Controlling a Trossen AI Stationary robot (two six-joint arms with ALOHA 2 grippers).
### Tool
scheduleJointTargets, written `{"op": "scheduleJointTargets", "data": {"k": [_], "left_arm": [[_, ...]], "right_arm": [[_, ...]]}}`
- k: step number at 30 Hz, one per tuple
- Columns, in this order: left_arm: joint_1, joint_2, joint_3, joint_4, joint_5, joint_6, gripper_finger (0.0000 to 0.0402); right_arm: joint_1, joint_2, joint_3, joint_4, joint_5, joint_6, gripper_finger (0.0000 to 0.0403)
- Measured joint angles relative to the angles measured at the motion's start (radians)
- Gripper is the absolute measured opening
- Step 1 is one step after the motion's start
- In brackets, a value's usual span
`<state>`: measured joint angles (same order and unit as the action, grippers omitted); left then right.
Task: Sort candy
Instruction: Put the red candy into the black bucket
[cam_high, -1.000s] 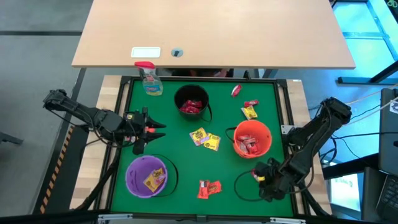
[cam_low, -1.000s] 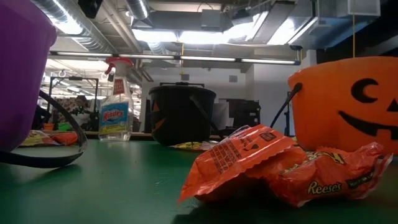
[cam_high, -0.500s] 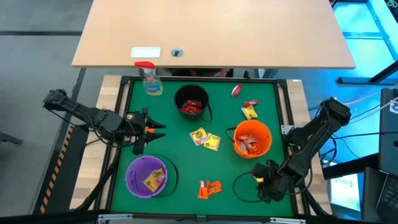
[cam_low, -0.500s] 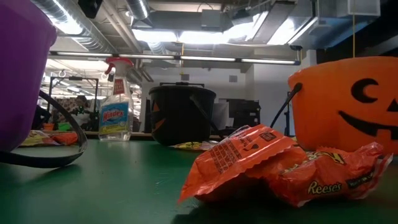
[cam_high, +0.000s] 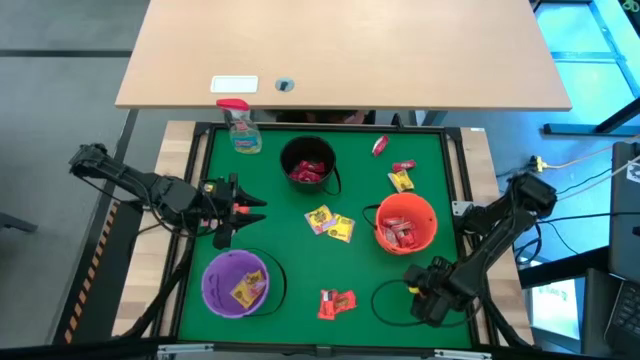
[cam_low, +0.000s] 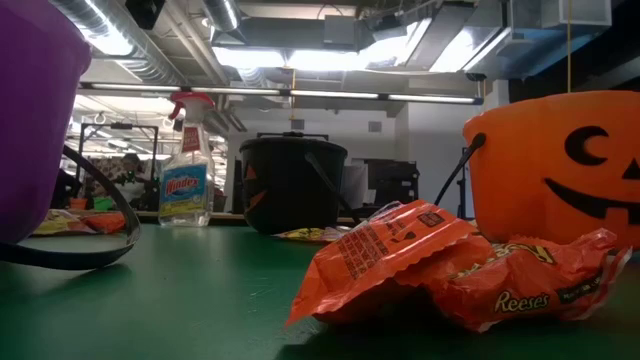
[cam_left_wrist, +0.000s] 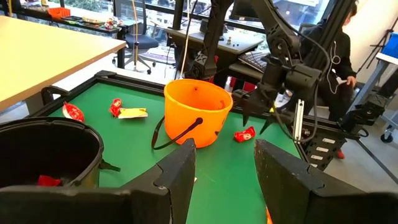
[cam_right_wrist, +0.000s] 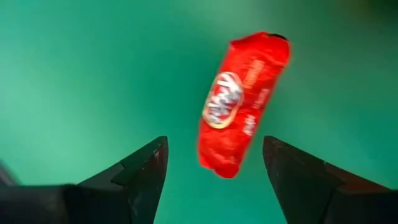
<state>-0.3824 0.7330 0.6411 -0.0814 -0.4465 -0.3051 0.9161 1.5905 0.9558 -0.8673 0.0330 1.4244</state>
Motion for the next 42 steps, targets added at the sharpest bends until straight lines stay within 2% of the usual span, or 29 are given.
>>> {"op": "scheduleJointTargets", "data": {"k": [18, 24, 28, 37, 42], "left_arm": [[0.000, 0.000, 0.000, 0.000, 0.000, -0.002, 0.0156], [0.000, 0.000, 0.000, -0.002, 0.005, 0.000, 0.0156], [0.000, 0.000, 0.000, -0.004, 0.026, -0.002, 0.0156], [0.000, 0.000, 0.000, -0.004, 0.027, -0.004, 0.0156], [0.000, 0.000, 0.000, -0.004, 0.026, -0.003, 0.0156]], "right_arm": [[0.000, 0.130, 0.005, 0.005, -0.026, 0.061, 0.0262], [0.000, 0.136, 0.004, 0.014, -0.044, 0.067, 0.0256], [0.000, 0.136, 0.003, 0.045, -0.053, 0.066, 0.0226], [-0.001, 0.137, 0.002, 0.089, -0.069, 0.059, 0.0123], [-0.001, 0.138, 0.004, 0.104, -0.072, 0.038, 0.0084]]}}
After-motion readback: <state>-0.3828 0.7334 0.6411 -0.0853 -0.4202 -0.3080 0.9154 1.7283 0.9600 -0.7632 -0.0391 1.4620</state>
